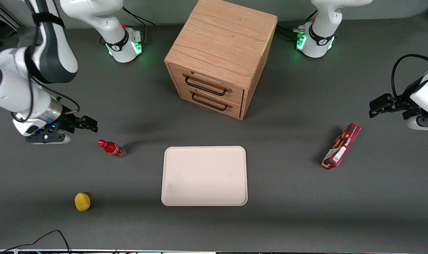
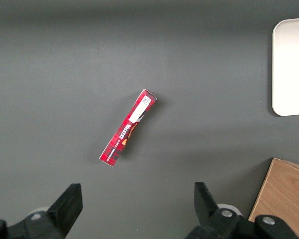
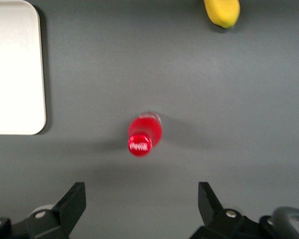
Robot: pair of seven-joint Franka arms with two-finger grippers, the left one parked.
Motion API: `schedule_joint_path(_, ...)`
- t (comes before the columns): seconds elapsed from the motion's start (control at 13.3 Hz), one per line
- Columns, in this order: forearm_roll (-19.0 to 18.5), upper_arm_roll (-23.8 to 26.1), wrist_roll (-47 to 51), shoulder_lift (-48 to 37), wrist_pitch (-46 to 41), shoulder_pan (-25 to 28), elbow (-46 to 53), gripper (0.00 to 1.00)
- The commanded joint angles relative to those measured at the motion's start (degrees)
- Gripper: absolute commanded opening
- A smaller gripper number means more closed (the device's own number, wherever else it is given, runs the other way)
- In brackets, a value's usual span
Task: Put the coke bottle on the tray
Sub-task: 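Close the right gripper around the bottle's cap end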
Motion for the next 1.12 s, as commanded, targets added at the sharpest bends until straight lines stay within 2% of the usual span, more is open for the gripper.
schedule_joint_path(0.0,0.41,0.17,0.21,4.19,6.75,0.24,-1.06,1.0)
schedule_joint_path(0.3,0.14,0.17,0.03,7.18,13.26,0.24,-2.91,0.98)
schedule_joint_path(0.45,0.14,0.17,0.12,7.54,13.89,0.24,-3.17,0.86)
schedule_joint_path(0.53,0.14,0.26,0.12,7.54,14.06,0.24,-3.7,0.74)
schedule_joint_path(0.6,0.14,0.26,0.12,7.45,14.06,0.24,-3.79,0.58)
schedule_joint_path(0.67,0.14,0.26,0.12,7.11,14.06,0.32,-4.14,0.35)
schedule_joint_path(0.82,0.14,0.26,0.12,6.4,14.06,0.5,-5.02,0.0)
schedule_joint_path(1.05,0.14,0.52,0.21,6.14,13.89,0.68,-5.2,0.0)
